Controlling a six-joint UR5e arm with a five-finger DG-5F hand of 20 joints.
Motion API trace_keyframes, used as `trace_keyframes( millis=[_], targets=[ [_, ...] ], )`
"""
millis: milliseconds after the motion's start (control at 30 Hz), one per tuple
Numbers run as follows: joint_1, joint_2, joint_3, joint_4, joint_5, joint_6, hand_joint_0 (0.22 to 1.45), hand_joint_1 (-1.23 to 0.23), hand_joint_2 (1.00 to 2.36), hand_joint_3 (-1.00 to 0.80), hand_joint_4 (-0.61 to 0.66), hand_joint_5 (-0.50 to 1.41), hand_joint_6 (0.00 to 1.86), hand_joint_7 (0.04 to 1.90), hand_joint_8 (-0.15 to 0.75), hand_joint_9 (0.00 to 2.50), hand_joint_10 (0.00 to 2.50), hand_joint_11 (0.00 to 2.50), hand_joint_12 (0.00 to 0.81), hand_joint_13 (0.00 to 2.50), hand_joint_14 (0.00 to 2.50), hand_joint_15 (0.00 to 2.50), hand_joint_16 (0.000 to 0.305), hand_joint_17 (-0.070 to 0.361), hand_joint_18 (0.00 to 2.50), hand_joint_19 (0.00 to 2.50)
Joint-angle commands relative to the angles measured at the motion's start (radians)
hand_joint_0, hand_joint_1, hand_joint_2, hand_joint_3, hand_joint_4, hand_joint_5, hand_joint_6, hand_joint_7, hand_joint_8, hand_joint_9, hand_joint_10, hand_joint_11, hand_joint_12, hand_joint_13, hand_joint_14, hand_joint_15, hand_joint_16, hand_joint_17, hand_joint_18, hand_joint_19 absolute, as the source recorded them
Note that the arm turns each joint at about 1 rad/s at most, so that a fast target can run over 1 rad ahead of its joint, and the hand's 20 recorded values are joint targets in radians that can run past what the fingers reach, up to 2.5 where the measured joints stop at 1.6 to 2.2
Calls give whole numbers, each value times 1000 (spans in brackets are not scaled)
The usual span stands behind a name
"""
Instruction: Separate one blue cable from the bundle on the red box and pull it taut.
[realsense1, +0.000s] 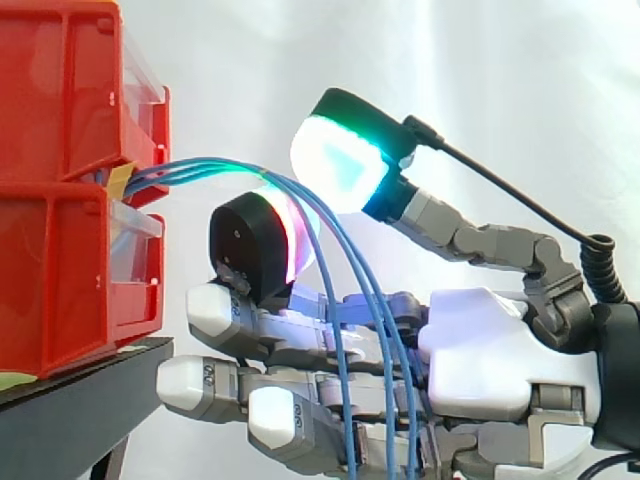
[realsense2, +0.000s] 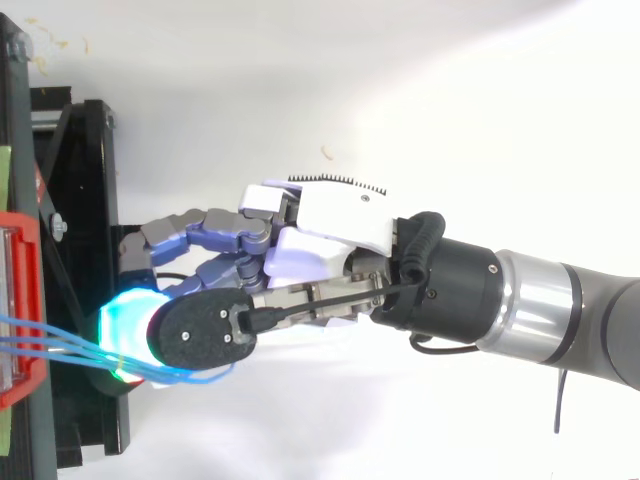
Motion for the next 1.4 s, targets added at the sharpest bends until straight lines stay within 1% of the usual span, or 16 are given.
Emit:
trace_keyframes(
  millis=[0,300,500,567,600,667,700,733,800,833,867,967,1033,1100,1200,1367],
  targets=[
    [0,0,-1,-5,-2,2,517,-665,1000,-500,217,-138,700,1225,356,792,10,401,386,548,7,229,53,119,674,485],
    [3,0,-1,-13,-2,-1,446,-651,1000,-500,234,-136,705,1215,377,801,9,404,415,566,6,226,59,132,721,466],
    [3,0,0,-13,-2,-1,431,-751,1000,-500,235,-139,723,1215,387,804,9,411,424,570,6,227,60,135,735,450],
    [3,0,0,-13,-2,-1,452,-821,1000,-500,231,-156,748,1177,369,774,12,423,412,560,6,221,58,131,721,452],
    [3,0,0,-13,-2,-1,453,-826,1000,-500,225,-158,751,1168,368,773,10,423,413,559,6,223,58,130,721,452],
    [3,0,-1,-13,-2,-1,542,-887,1000,-500,198,-171,762,1185,334,729,11,420,386,536,7,220,52,117,665,465],
    [5,0,-1,-13,-2,-1,543,-891,1000,-500,198,-174,767,1176,335,728,10,417,386,535,7,216,52,117,669,464],
    [5,0,0,-13,-2,-1,585,-901,1000,-500,189,-175,767,1177,328,721,10,422,378,529,7,221,50,114,658,472],
    [5,0,-1,-16,-2,-1,620,-910,1000,-500,178,-177,770,1180,320,708,11,420,375,525,7,216,50,113,656,458],
    [5,0,-1,-19,-2,-1,656,-916,1003,-450,179,-180,775,1167,320,705,11,423,375,526,7,213,50,112,663,457],
    [5,0,0,-24,-2,-1,670,-898,1010,-375,177,-183,778,1152,317,701,13,414,372,527,7,214,50,112,664,456],
    [6,0,0,-22,-2,-1,684,-860,1017,-251,179,-184,770,1124,316,700,11,407,371,527,7,217,49,111,663,454],
    [6,0,0,-22,-2,-2,684,-845,1018,-217,185,-181,763,1113,315,701,10,403,370,528,8,211,49,110,655,462],
    [6,0,-1,-24,-2,-1,683,-807,1018,-204,189,-178,756,1100,317,707,13,407,368,529,7,217,49,110,654,463],
    [6,0,-1,-24,-3,-1,640,-733,1016,-200,185,-160,701,1193,317,723,10,394,368,512,7,214,49,111,641,483],
    [8,0,-1,-24,-3,-7,604,-604,1013,-236,192,-132,624,1262,334,741,12,381,372,492,7,218,52,116,623,488]
  ],
)
